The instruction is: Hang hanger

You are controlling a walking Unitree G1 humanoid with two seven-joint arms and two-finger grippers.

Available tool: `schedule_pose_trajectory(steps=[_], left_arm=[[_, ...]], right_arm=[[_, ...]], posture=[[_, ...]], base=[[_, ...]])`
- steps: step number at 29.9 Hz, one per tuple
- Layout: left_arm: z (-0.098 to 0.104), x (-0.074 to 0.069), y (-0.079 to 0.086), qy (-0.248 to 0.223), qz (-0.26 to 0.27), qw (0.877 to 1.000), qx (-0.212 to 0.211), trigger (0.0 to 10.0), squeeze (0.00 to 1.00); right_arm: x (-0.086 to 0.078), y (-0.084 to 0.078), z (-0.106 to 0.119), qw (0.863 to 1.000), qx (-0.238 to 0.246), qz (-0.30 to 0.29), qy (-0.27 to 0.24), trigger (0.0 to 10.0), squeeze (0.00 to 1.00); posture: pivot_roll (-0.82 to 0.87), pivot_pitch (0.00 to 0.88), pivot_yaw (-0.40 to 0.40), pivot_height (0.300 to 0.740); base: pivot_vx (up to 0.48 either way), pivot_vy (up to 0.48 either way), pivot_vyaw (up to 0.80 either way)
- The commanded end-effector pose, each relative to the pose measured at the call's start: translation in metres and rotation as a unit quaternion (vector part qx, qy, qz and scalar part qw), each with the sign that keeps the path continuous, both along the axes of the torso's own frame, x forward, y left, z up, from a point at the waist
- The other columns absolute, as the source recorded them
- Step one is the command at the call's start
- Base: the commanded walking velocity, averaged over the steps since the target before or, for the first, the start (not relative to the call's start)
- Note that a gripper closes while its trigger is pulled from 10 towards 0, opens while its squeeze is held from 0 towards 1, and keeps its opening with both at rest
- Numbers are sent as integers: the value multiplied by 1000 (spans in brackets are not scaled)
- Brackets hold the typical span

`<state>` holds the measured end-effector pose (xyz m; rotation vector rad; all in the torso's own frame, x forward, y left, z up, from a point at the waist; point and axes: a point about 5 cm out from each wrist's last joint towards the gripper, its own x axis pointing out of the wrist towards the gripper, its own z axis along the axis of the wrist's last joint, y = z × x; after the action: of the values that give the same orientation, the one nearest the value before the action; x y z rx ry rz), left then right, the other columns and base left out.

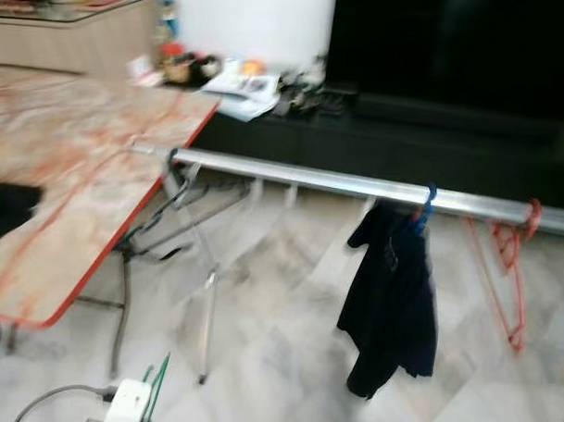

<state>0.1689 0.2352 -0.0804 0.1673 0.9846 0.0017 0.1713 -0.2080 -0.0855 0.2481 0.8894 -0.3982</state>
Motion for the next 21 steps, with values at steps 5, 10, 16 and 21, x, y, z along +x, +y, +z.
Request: schedule_pose_trajectory(steps=[5,10,16,21], left_arm=[[7,13,1,-19,-12,1000,4,10000,0],[7,13,1,-19,-10,1000,4,10000,0],[7,13,1,-20,-9,1000,4,10000,0],[7,14,0,-20,-9,1000,3,10000,0]], right_arm=[[-1,5,-2,1000,7,3,4,10000,0],[-1,5,-1,1000,7,3,3,10000,0],[-1,5,-1,1000,6,4,4,10000,0],[-1,4,-1,1000,5,4,4,10000,0]], posture=[[15,61,22,740],[16,60,21,740],[14,58,20,740],[12,56,16,740]], base=[[-335,0,0],[-337,0,0],[-339,0,0],[-339,0,0]])
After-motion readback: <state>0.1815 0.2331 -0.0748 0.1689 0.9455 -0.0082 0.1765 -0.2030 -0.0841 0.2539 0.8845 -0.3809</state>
